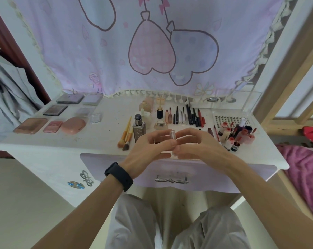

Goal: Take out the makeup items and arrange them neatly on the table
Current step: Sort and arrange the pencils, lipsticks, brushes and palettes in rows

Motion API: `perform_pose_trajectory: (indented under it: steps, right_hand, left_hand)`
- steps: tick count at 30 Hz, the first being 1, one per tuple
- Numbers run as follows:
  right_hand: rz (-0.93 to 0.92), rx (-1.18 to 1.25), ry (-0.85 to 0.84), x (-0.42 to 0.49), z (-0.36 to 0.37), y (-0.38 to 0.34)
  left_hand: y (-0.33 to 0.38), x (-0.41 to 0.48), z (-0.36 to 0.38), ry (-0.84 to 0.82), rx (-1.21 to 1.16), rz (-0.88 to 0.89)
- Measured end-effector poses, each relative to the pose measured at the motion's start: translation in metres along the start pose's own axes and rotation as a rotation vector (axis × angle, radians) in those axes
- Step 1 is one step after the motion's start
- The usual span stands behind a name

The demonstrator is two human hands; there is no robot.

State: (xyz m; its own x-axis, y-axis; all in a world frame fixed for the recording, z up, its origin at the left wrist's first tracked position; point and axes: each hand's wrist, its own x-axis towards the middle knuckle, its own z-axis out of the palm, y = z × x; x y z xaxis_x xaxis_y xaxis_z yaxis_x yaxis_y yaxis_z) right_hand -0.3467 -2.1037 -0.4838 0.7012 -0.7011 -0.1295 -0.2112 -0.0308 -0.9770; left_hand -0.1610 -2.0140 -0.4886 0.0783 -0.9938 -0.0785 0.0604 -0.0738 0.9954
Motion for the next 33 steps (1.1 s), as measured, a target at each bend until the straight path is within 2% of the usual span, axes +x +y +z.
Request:
perform_pose_trajectory:
  steps: [8,12,22,29,33]
  right_hand:
    - [0.001,-0.036,0.028,0.005,0.001,-0.007]
    - [0.006,-0.083,0.044,0.007,0.002,-0.011]
    - [-0.238,-0.454,0.149,0.003,0.006,-0.007]
    - [-0.284,-0.454,0.13,0.007,0.01,0.0]
    - [-0.299,-0.459,0.138,0.009,0.008,0.002]
  left_hand:
    - [0.008,0.002,0.001,-0.027,-0.127,-0.096]
    - [0.006,0.004,0.006,-0.029,-0.157,-0.068]
    - [0.015,0.004,0.005,0.004,0.113,0.05]
    - [0.018,0.003,0.002,0.07,0.254,0.055]
    - [0.02,0.001,0.003,0.036,0.249,0.07]
